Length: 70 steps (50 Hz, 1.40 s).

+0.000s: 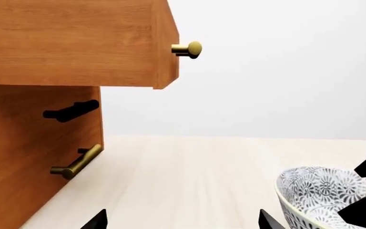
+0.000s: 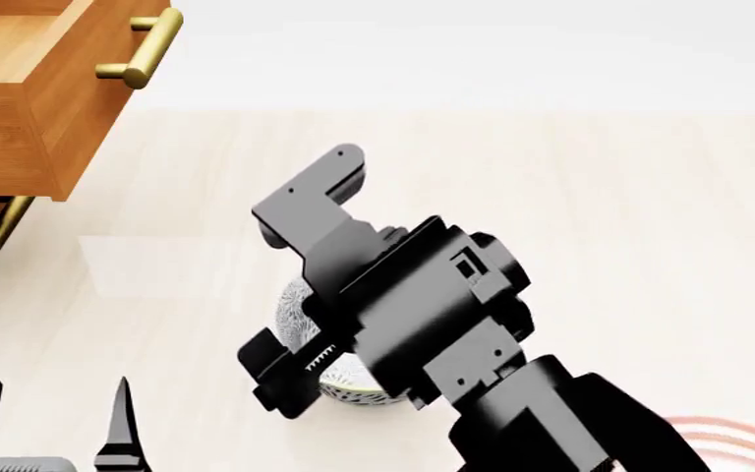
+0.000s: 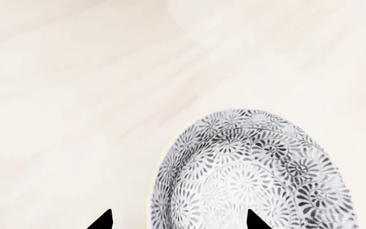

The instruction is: Put the bowl on the plate.

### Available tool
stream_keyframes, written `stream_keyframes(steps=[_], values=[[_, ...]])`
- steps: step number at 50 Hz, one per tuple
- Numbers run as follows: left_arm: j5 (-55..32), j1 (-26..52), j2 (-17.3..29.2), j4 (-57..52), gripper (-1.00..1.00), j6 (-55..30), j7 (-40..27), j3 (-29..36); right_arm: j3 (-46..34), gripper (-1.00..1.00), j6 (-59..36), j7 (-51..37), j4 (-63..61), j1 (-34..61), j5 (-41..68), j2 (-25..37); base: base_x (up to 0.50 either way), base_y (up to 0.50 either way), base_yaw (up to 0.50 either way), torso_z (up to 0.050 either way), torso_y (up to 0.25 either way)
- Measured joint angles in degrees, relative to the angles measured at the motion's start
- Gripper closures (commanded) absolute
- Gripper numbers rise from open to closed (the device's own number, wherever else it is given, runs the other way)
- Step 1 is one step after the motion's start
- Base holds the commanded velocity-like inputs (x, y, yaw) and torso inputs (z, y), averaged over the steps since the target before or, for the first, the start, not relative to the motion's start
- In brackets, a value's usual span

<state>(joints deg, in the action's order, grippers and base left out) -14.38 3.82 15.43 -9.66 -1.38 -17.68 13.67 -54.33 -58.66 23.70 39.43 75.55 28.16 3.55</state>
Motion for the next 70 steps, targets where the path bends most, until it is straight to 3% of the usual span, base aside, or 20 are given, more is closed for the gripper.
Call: stream_keyframes(steps=[11, 26, 36, 70], values=[[-0.09, 0.16, 0.17, -0.17, -1.0, -0.15, -0.21, 0.35, -4.63, -1.0, 4.1, 1.36, 7.43, 1.32, 1.1, -2.19, 0.0, 0.0, 0.0, 0.0, 0.0], [-0.32, 0.19, 0.46, -0.23, -1.0, 0.03, -0.42, 0.61, -21.66, -1.0, 11.51, -1.43, 13.95, 4.47, 17.49, -3.24, 0.0, 0.0, 0.0, 0.0, 0.0], [-0.5, 0.1, 0.71, -0.58, -1.0, -0.05, -0.62, 0.78, -28.49, -1.0, 14.31, -2.5, 15.5, 5.18, 24.11, -3.44, 0.0, 0.0, 0.0, 0.0, 0.0], [-0.84, -0.21, 1.57, -1.96, -1.0, -0.28, -1.32, 1.4, -32.52, -1.0, 17.6, -1.73, 18.25, 4.32, 25.41, -3.54, 0.0, 0.0, 0.0, 0.0, 0.0]])
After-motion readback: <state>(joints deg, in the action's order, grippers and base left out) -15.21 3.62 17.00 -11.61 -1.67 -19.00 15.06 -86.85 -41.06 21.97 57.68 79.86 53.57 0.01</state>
